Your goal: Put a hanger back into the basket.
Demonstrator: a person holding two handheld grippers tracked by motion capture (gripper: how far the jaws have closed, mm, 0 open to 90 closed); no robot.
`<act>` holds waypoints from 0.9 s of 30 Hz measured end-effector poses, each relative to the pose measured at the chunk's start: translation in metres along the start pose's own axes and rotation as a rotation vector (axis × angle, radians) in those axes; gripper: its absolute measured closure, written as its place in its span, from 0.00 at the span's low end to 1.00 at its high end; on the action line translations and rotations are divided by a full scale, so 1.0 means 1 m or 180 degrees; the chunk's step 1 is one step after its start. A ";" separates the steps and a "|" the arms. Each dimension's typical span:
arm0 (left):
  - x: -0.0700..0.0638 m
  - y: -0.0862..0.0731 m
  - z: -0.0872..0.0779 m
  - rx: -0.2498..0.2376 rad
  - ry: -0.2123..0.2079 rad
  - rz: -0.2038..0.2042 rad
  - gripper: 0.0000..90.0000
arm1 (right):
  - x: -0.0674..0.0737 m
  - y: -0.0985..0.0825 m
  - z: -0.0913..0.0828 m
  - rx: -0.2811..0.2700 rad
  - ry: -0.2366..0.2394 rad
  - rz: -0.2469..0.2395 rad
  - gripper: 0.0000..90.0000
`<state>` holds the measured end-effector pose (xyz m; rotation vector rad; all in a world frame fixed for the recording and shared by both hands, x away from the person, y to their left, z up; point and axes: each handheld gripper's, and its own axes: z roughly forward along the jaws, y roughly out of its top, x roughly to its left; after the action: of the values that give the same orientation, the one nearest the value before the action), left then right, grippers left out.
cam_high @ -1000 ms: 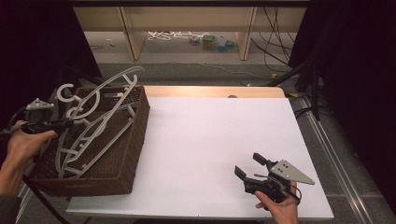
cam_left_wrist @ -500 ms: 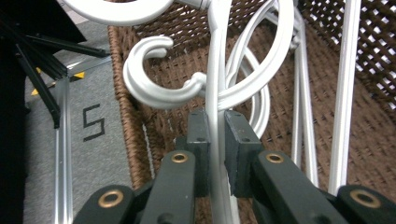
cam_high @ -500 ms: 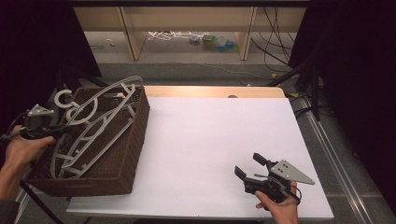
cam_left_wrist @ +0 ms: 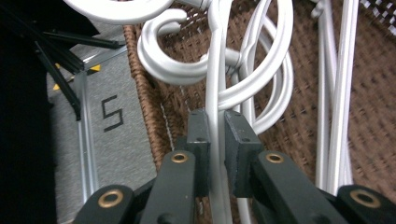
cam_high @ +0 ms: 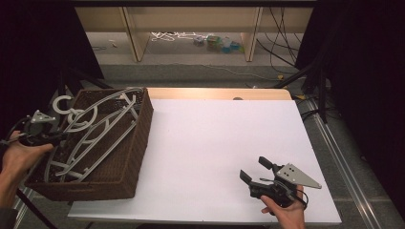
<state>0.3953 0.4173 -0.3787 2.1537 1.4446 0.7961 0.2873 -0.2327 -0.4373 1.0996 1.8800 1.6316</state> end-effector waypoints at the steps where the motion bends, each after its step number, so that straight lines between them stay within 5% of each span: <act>1: 0.000 0.000 0.001 0.0021 -0.0014 0.0010 0.90 | 0.000 0.000 0.000 0.0000 0.0000 -0.0002 0.18; 8: -0.006 0.003 0.006 0.0175 0.0072 0.0221 0.90 | 0.000 -0.001 0.001 -0.0032 0.0013 -0.0004 0.18; 27: -0.019 -0.004 0.019 0.0321 -0.0133 0.0202 0.89 | -0.001 0.000 0.001 -0.0017 -0.0011 0.0006 0.18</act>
<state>0.3997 0.4005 -0.3992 2.2878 1.4300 0.7097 0.2884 -0.2332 -0.4381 1.1015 1.8720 1.6338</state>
